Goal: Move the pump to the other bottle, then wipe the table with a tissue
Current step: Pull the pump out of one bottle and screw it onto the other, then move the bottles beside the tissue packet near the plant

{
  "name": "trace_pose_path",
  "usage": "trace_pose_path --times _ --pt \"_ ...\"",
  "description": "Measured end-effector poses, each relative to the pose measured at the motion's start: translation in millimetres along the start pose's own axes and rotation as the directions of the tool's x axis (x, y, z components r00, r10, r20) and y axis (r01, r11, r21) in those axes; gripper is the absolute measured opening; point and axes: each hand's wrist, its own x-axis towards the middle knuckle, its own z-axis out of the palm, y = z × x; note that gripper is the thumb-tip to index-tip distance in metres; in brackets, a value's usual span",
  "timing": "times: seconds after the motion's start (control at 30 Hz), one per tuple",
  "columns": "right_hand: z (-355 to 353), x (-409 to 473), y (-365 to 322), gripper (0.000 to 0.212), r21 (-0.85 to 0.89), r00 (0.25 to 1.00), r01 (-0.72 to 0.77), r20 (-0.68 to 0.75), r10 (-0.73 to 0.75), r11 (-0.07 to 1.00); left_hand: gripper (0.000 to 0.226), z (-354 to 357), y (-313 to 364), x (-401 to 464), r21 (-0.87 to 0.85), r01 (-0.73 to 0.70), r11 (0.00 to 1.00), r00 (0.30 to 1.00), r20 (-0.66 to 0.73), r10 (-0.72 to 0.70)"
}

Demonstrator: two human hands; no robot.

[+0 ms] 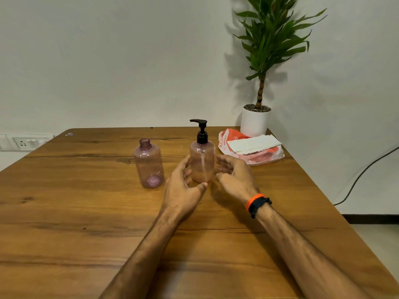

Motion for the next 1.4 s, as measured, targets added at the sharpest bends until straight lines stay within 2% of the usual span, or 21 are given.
trace_pose_path --times 0.2,0.53,0.6,0.67,0.73,0.83,0.93,1.0,1.1,1.23,1.3,1.4 --pt "10 8 -6 0.059 0.027 1.000 -0.006 -0.020 0.007 1.000 0.093 10 7 15 0.019 0.019 1.000 1.000 0.010 -0.019" --pt "10 30 -12 0.060 -0.028 0.998 -0.059 -0.035 0.058 0.998 0.089 15 12 45 0.083 0.047 0.995 0.996 0.072 -0.053" --pt "11 25 -10 0.053 -0.023 0.993 -0.039 -0.116 0.036 0.999 0.087 13 14 39 0.104 0.041 0.994 0.997 0.067 -0.048" --pt "12 15 -10 0.040 -0.036 0.964 0.024 -0.264 -0.032 0.999 0.082 7 16 28 0.112 0.030 0.993 0.999 0.018 -0.032" --pt "16 6 -12 0.026 -0.062 0.936 0.111 -0.328 -0.125 0.992 0.071 -2 17 12 0.099 0.008 0.995 0.999 -0.034 -0.004" --pt "29 -7 -18 0.018 -0.078 0.944 0.194 -0.255 -0.207 0.978 0.050 -25 16 -15 0.103 -0.032 0.994 0.992 -0.115 0.043" --pt "48 -13 -26 0.018 -0.071 0.960 0.219 -0.163 -0.228 0.973 0.035 -56 13 -33 0.106 -0.026 0.994 0.973 -0.226 0.050" --pt "65 -14 -32 0.024 -0.083 0.965 0.220 -0.127 -0.229 0.972 0.033 -79 11 -38 0.134 -0.006 0.991 0.954 -0.297 0.046" --pt "91 -12 -40 0.048 -0.109 0.972 0.215 -0.070 -0.223 0.970 0.040 -112 3 -39 0.262 0.033 0.964 0.937 -0.344 0.061" --pt "119 -3 -49 0.082 -0.185 0.978 0.193 -0.037 -0.203 0.964 0.048 -142 -16 -31 0.476 0.070 0.877 0.955 -0.286 0.079" --pt "131 1 -52 0.089 -0.202 0.982 0.178 -0.033 -0.188 0.963 0.048 -149 -27 -28 0.544 0.079 0.836 0.963 -0.257 0.076" --pt "143 8 -53 0.088 -0.181 0.984 0.162 -0.047 -0.173 0.970 0.046 -151 -39 -25 0.597 0.077 0.799 0.971 -0.226 0.075"
